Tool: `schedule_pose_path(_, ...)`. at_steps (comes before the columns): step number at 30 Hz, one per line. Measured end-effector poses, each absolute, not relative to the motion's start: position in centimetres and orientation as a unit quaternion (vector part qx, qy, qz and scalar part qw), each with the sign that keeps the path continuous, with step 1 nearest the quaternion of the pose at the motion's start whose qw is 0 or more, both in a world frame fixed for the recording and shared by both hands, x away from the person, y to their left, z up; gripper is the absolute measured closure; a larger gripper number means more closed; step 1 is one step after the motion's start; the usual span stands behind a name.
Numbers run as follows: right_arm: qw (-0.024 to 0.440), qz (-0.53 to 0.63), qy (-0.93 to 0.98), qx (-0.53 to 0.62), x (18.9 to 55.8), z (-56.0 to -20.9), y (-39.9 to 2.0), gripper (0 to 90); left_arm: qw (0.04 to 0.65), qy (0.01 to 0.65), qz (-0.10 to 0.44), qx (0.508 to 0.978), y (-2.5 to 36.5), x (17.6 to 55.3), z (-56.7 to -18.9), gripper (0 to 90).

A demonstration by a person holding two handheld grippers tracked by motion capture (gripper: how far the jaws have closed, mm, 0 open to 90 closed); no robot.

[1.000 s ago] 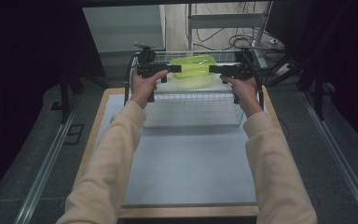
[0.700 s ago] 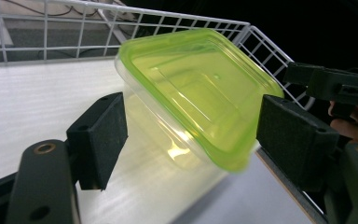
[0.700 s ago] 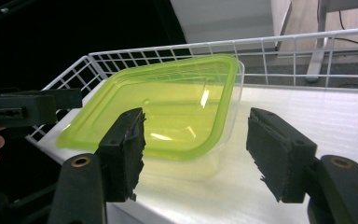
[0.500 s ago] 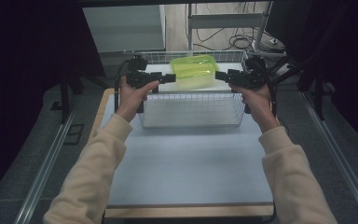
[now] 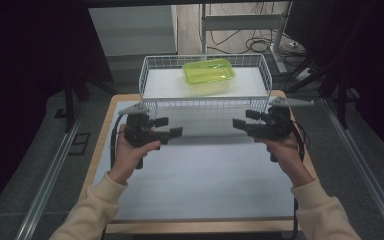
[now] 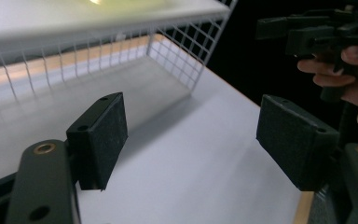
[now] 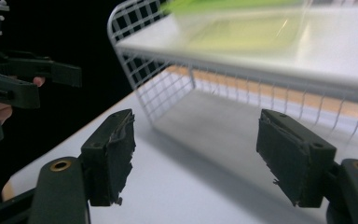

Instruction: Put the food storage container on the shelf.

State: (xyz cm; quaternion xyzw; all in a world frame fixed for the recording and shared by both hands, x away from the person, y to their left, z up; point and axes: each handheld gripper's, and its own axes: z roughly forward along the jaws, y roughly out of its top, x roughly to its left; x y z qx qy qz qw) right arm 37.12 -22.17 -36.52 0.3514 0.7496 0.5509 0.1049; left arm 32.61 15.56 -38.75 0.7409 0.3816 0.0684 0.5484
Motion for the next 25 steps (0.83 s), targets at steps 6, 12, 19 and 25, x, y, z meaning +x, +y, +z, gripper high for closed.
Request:
schedule_pose_path(6, 0.103, 0.538, 0.766, 0.338, 34.3, -39.5, -22.7, 25.7, 0.538, 0.392, 0.045, 0.745, 16.3, 30.4, -42.3, 24.9)
schedule_pose_path(12, 0.098, 0.526, 0.775, 0.337, 32.6, -42.5, -22.9, 24.2, 0.523, 0.406, 0.038, 0.748, 16.6, 29.6, -44.5, 25.2)
schedule_pose_path(19, 0.095, 0.519, 0.779, 0.338, 32.5, -43.4, -22.2, 22.8, 0.519, 0.401, 0.044, 0.754, 16.0, 29.4, -44.8, 26.1)
schedule_pose_path(25, 0.106, 0.523, 0.777, 0.335, 32.1, -43.5, -22.6, 22.2, 0.513, 0.412, 0.021, 0.752, 16.1, 29.6, -46.0, 26.1)
